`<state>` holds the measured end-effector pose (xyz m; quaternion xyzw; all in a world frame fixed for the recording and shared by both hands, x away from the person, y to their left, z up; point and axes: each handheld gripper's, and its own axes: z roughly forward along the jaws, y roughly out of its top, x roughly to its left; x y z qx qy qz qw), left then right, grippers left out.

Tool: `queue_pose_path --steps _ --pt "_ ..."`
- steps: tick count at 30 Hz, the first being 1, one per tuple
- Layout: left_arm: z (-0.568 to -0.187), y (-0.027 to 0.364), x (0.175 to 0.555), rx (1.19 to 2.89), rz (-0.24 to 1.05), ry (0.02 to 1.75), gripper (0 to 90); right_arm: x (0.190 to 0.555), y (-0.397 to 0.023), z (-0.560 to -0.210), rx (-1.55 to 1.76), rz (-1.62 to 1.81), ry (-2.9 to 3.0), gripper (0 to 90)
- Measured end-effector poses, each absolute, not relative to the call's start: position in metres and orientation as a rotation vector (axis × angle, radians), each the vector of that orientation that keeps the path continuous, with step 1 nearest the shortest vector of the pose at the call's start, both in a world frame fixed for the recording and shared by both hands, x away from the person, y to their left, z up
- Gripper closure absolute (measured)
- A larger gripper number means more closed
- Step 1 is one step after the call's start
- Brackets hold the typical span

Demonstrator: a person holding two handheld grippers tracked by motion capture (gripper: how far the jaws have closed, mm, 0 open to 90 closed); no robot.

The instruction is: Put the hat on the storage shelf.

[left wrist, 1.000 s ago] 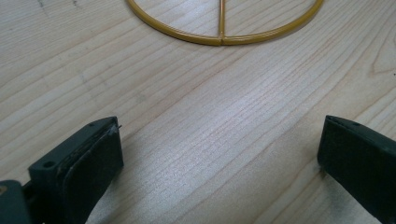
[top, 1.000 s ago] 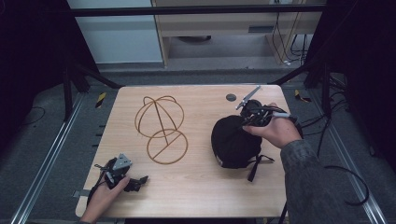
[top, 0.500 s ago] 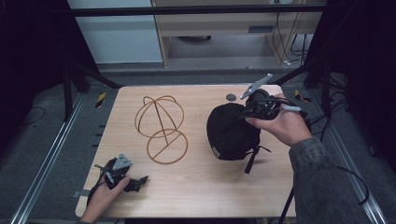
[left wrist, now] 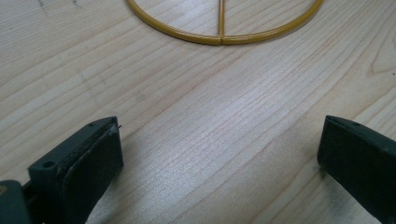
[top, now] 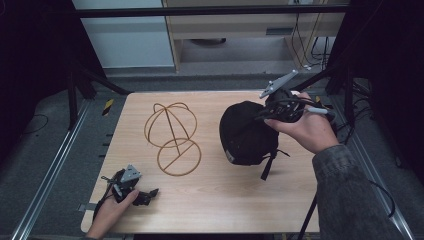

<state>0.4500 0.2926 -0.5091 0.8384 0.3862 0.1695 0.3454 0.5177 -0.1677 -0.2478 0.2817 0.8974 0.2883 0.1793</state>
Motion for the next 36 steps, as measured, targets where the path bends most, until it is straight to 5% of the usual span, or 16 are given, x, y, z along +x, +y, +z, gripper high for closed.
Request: queue_pose_path --steps 36 --pt "-0.509 0.293 0.45 2.174 0.441 1.004 0.0 0.491 -0.102 -0.197 0.586 1.019 2.357 74.3"
